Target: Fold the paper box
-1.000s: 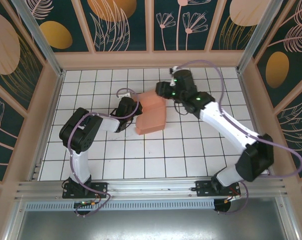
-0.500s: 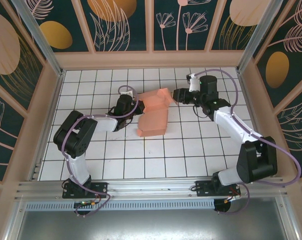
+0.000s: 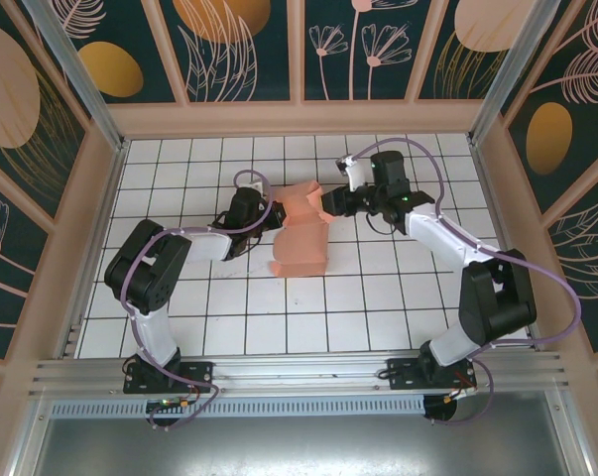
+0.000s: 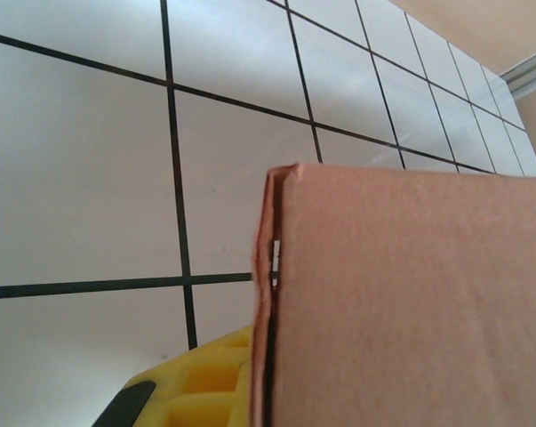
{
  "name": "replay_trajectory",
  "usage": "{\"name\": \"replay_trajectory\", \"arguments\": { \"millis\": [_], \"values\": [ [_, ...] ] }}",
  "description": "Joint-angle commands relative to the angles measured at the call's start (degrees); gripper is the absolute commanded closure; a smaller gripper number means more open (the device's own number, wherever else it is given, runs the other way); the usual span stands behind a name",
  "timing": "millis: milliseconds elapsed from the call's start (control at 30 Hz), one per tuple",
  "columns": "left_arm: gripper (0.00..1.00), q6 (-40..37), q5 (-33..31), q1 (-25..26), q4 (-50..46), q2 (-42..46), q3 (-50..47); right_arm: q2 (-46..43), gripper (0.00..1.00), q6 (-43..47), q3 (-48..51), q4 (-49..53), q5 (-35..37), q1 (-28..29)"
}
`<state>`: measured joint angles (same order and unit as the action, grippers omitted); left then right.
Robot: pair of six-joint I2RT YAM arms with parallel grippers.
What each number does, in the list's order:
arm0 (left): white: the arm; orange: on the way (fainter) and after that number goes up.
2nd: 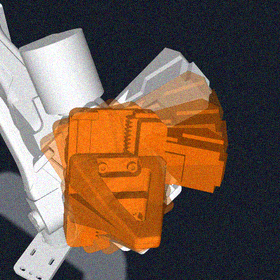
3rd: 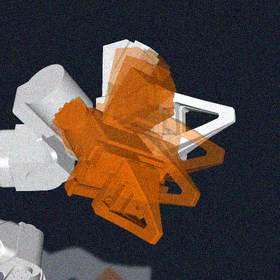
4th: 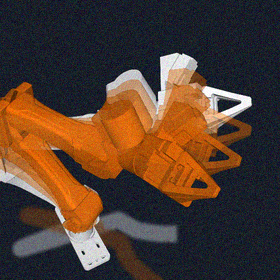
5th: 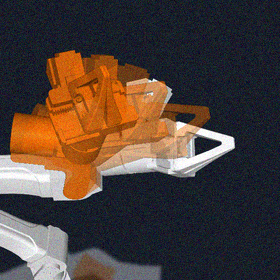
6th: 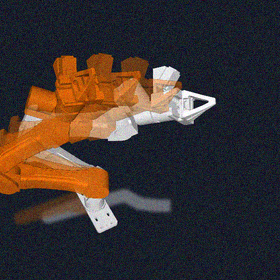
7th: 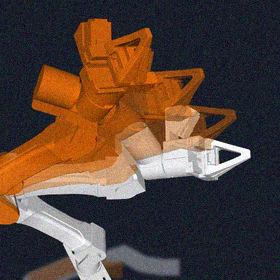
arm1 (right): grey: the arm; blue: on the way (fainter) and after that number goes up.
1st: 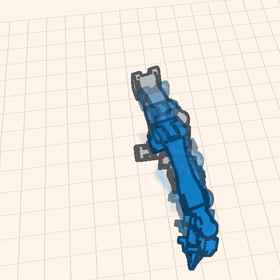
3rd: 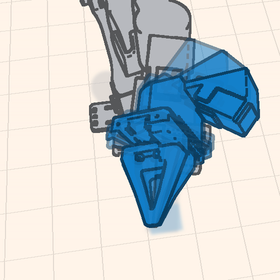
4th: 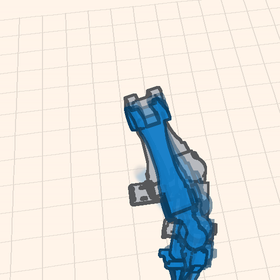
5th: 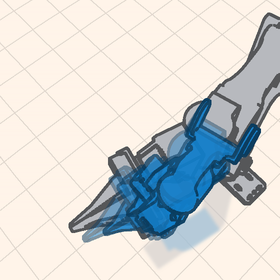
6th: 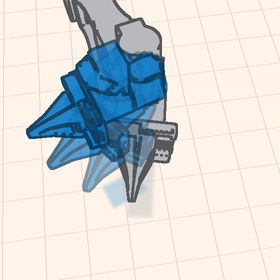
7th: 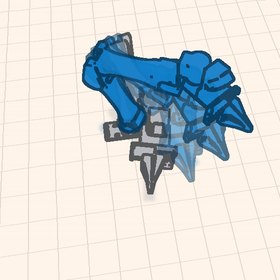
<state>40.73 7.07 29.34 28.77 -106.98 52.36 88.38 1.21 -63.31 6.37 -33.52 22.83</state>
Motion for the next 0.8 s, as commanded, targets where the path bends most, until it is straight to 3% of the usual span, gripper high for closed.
{"name": "replay_trajectory", "arguments": {
  "millis": [0, 233, 300, 500, 700, 767],
  "values": [
    [1.0, 0.7, 1.6, 0.3, 0.7, 0.9, 1.7, 1.2, 0.6, 2.9, -1.9, 2.4, 5.1, 1.9],
    [1.0, 0.7, 1.4, 0.2, -0.2, 0.2, 2.3, 1.4, 0.56, 1.0, -2.6, 3.4, 10.7, 2.4],
    [1.0, 1.3, 0.9, 0.2, -0.1, 0.0, 2.2, -0.2, 0.5, -0.9, -1.7, 2.1, 11.9, 2.1],
    [1.0, 2.5, 0.9, 0.1, -0.2, -0.7, 2.9, -8.9, 0.16, -8.8, 9.7, -8.5, 21.0, 2.5],
    [1.0, 3.1, 1.7, 0.0, -0.2, -1.2, 3.0, -9.9, 0.15, -13.4, 15.0, -9.9, 22.2, 4.9],
    [1.0, 3.7, 2.8, -0.2, 0.2, -1.3, 3.1, -9.6, 0.21, -13.7, 16.2, -9.5, 22.6, 4.5]
  ]
}}
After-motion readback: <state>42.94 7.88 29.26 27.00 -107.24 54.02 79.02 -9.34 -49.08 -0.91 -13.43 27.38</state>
